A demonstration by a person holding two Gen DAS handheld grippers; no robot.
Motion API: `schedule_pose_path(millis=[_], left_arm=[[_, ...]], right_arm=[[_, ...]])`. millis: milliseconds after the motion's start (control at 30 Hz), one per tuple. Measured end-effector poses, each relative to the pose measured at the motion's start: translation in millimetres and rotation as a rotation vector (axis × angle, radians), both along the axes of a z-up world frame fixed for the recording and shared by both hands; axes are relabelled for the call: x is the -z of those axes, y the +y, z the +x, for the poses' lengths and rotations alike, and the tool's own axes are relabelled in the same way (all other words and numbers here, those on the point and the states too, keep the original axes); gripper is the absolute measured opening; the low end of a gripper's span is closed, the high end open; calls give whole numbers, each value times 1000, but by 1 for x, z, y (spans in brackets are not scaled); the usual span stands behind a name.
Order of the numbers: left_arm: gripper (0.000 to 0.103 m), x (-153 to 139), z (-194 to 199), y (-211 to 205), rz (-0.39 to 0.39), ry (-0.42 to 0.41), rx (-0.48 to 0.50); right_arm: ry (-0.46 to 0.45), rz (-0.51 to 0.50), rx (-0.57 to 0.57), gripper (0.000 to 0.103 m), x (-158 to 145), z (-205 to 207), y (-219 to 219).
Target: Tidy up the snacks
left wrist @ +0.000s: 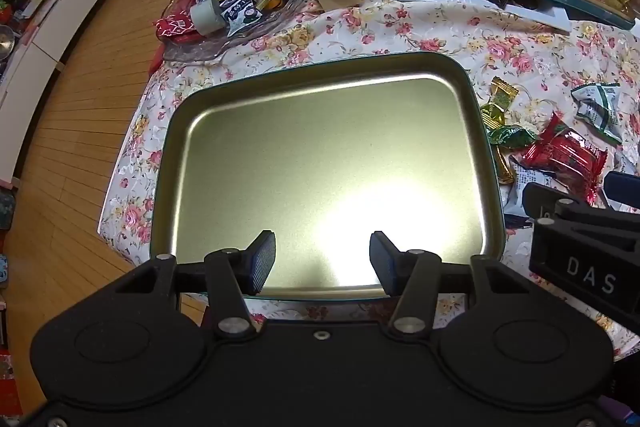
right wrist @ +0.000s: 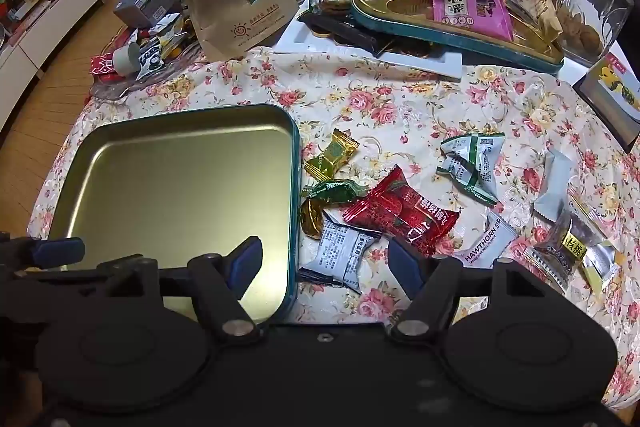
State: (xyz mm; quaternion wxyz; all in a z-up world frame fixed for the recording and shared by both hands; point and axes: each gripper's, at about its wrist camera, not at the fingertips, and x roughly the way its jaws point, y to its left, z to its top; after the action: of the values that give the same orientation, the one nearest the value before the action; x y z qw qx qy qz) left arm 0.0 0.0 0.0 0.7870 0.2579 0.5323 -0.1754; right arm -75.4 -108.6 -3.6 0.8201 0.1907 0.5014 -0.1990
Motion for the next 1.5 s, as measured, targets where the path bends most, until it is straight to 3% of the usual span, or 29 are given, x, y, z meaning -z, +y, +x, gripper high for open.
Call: schedule_pose_path(millis=[1500], left_arm=[[59, 6, -4, 0, 7, 31, 15]], right_arm=[[22, 7, -16, 73, 2, 1, 0]])
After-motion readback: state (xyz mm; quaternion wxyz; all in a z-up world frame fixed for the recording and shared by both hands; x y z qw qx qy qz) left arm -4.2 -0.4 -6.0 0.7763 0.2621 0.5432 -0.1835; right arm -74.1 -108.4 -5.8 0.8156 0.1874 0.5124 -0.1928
